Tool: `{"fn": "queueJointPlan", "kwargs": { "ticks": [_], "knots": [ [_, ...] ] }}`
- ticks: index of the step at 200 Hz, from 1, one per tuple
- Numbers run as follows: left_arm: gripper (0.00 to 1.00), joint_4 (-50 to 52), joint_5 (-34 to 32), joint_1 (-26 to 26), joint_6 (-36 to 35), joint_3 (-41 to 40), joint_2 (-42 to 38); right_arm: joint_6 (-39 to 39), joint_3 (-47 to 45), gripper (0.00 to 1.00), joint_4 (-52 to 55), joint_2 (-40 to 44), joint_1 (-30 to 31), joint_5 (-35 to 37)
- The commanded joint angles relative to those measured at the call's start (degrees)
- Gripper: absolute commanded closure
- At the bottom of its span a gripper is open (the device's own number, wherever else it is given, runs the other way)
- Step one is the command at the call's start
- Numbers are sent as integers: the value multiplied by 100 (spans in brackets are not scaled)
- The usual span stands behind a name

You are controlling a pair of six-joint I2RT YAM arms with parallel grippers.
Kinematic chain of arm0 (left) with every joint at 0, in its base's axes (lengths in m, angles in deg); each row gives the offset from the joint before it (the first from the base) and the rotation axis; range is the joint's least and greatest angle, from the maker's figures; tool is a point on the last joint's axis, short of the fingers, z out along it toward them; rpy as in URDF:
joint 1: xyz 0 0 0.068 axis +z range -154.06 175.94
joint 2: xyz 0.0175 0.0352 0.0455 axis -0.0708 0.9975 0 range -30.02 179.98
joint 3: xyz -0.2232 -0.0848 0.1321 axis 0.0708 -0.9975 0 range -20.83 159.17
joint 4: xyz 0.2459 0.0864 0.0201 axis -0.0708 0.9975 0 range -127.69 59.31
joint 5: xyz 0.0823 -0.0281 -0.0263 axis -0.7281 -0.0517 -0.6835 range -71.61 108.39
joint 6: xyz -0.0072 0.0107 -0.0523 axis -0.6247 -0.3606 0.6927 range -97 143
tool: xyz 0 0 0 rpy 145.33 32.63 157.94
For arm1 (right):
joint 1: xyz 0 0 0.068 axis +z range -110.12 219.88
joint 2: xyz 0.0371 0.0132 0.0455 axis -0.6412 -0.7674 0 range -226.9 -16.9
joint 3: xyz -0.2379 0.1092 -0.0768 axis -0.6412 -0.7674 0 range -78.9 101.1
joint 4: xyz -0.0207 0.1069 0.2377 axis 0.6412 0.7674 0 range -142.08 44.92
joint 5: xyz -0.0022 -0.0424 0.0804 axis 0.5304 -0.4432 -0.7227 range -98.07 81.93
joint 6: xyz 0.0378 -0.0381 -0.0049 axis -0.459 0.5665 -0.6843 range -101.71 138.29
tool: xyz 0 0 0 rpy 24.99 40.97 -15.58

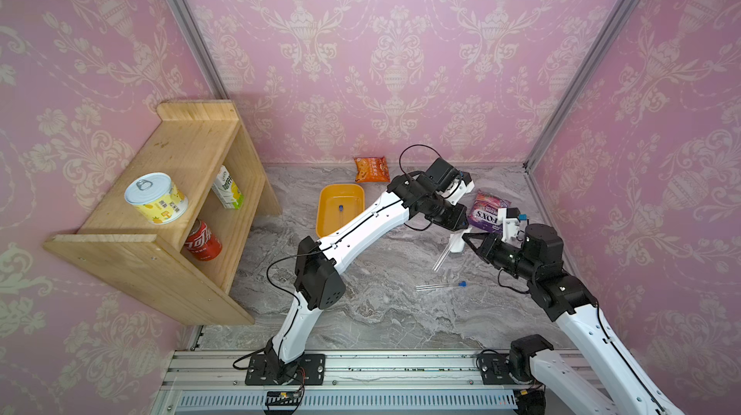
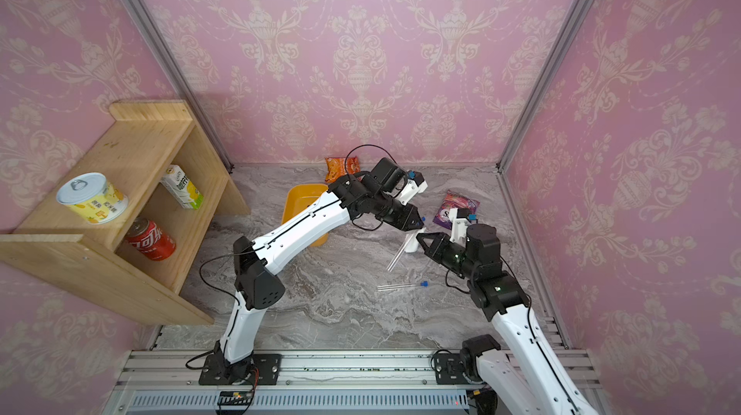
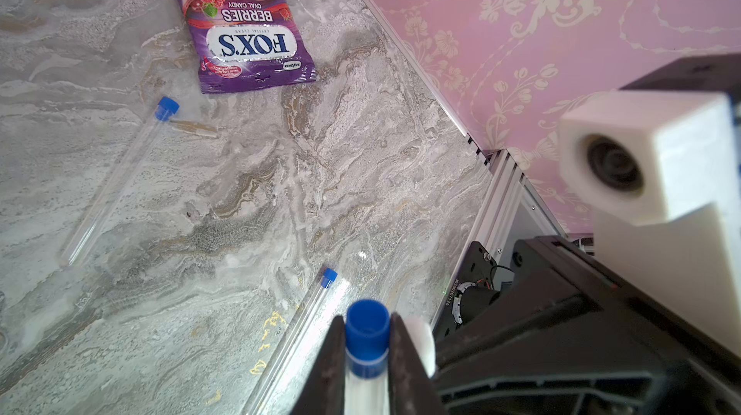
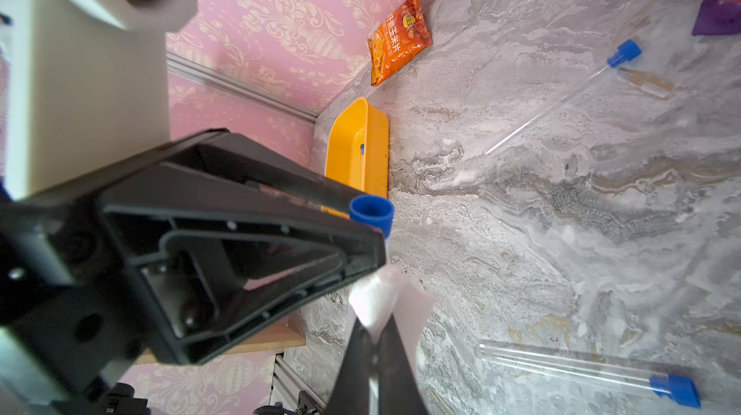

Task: Wipe the exteriors of test tubes
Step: Wipe the dirt from the test tube.

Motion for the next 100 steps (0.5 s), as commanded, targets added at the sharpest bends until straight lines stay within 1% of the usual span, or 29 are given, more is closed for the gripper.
{"fn": "queueJointPlan", "kwargs": {
  "ticks": [1, 56, 100],
  "knots": [
    [81, -53, 97, -45, 57, -54, -48, 175, 200, 100, -13, -53, -134, -278],
    [81, 29, 105, -45, 32, 185, 90, -87, -196, 100, -162, 175, -123, -499],
    [81, 98, 105, -45, 21, 392, 215, -145, -435, 100, -106, 381, 164, -486]
  ]
}}
